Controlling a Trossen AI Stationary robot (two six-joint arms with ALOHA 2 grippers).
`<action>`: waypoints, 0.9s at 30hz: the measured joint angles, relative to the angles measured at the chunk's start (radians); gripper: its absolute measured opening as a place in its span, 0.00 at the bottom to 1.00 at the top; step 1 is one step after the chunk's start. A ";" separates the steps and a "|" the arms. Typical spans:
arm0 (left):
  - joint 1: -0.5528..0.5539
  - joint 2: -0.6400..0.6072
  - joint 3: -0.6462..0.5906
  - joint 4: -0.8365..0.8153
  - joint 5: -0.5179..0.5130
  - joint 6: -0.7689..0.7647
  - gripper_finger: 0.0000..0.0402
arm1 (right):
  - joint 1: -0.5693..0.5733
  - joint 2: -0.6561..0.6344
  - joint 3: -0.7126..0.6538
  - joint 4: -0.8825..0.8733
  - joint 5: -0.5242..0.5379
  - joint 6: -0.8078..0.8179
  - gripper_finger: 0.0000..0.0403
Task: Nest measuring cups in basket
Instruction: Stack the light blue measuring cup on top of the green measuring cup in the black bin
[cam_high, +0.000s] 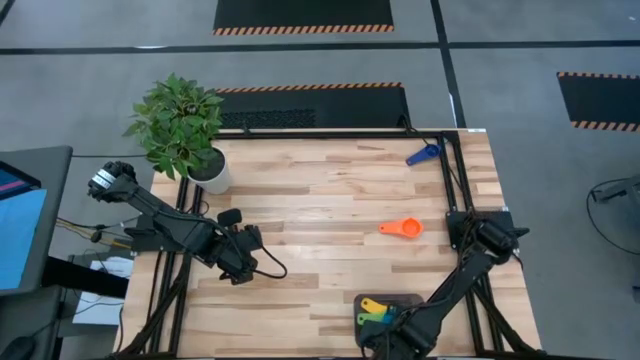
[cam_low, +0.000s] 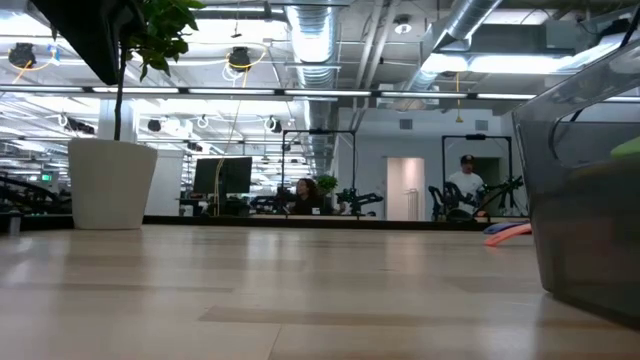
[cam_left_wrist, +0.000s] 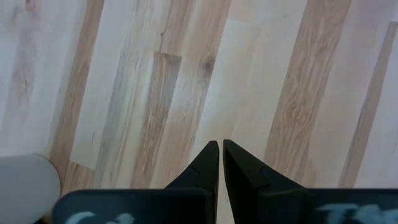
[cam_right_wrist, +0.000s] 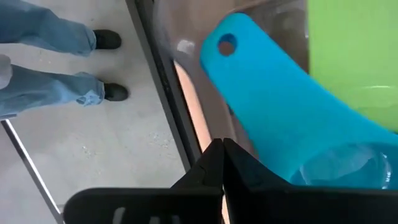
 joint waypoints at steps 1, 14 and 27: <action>0.000 0.000 0.000 0.000 -0.001 0.000 0.03 | -0.004 0.001 0.000 -0.001 -0.001 0.000 0.04; 0.000 0.000 0.000 0.032 -0.006 -0.006 0.03 | -0.050 0.009 0.000 0.025 0.044 -0.037 0.04; 0.000 0.000 0.000 0.060 -0.004 -0.008 0.03 | -0.092 0.009 0.000 -0.003 0.126 -0.034 0.04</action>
